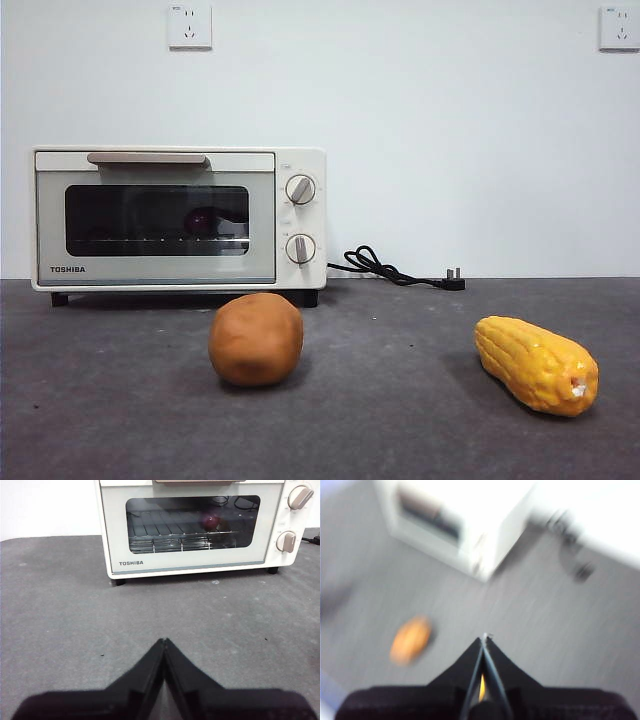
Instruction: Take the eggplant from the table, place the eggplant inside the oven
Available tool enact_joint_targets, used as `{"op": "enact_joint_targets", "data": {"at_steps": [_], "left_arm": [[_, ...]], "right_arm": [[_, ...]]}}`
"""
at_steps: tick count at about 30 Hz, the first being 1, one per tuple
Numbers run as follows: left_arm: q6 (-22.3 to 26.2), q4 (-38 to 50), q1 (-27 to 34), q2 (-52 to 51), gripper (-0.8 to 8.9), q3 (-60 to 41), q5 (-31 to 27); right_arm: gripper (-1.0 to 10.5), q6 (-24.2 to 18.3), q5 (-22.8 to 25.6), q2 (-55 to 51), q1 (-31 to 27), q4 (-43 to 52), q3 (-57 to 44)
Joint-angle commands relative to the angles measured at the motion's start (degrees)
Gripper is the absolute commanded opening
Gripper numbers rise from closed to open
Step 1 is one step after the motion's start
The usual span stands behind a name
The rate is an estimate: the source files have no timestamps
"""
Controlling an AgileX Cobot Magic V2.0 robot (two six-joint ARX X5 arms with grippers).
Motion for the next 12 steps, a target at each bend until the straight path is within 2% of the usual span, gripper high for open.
{"op": "enact_joint_targets", "data": {"at_steps": [1, 5, 12], "left_arm": [[-0.5, 0.6, 0.1, 0.1, -0.04, -0.5, 0.1], [-0.5, 0.6, 0.1, 0.1, -0.04, -0.5, 0.1], [-0.5, 0.6, 0.1, 0.2, -0.04, -0.5, 0.1]], "right_arm": [[0.0, -0.3, -2.5, -3.3, -5.9, 3.5, -0.1], [0.0, -1.1, -2.3, -9.0, -16.9, 5.5, -0.1], [0.0, -1.4, -2.1, -16.2, -25.2, 4.7, -0.9]]}}
